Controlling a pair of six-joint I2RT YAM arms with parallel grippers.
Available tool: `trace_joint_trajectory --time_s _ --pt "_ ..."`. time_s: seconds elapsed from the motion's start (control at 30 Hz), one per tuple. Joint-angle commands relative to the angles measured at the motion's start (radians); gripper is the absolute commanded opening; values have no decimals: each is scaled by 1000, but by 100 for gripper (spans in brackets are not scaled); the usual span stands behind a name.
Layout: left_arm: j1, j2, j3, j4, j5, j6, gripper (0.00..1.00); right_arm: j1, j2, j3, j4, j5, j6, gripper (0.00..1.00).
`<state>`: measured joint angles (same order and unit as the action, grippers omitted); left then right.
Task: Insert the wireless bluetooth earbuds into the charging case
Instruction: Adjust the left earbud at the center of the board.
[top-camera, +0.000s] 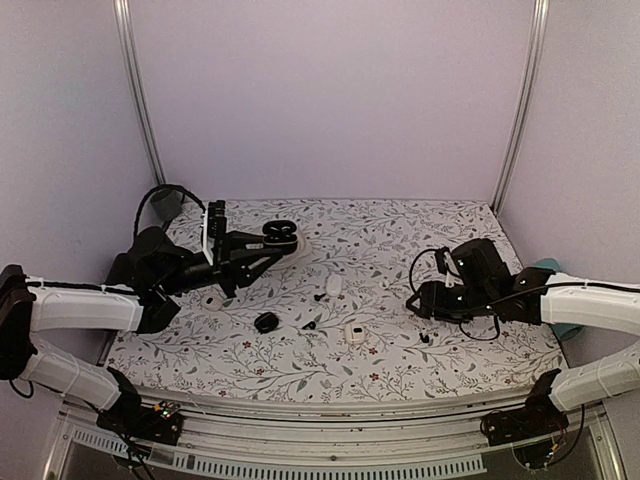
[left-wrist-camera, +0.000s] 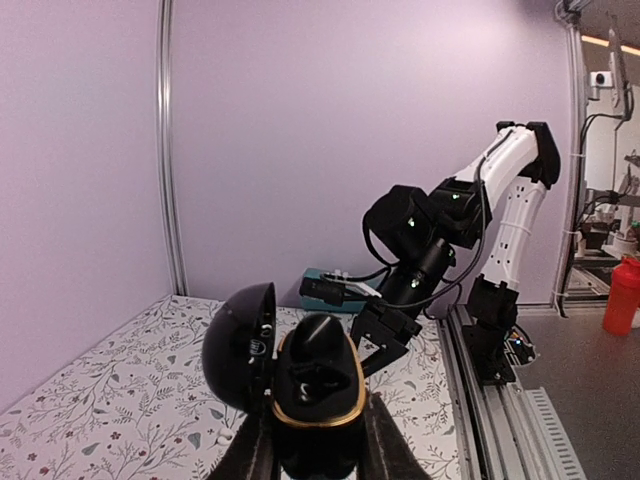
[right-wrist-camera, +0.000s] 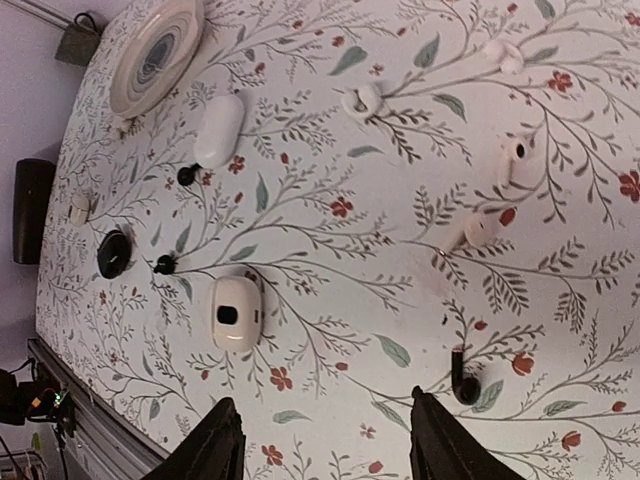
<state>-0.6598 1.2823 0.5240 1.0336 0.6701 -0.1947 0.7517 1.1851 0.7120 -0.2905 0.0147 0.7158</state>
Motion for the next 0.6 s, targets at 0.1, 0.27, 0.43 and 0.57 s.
trace_joint_trajectory --time_s 0.1,0.27,0.43,0.57 --pt "7 -11 23 5 5 -5 0 -2 -107 -245 94 45 110 55" --pt "7 -10 25 3 2 -8 0 -1 -62 -299 192 47 131 51" --pt "7 -15 26 -9 -3 -7 0 -1 13 -310 277 45 126 51" --pt "6 -23 27 -29 -13 3 0 -1 88 -275 278 44 116 51"
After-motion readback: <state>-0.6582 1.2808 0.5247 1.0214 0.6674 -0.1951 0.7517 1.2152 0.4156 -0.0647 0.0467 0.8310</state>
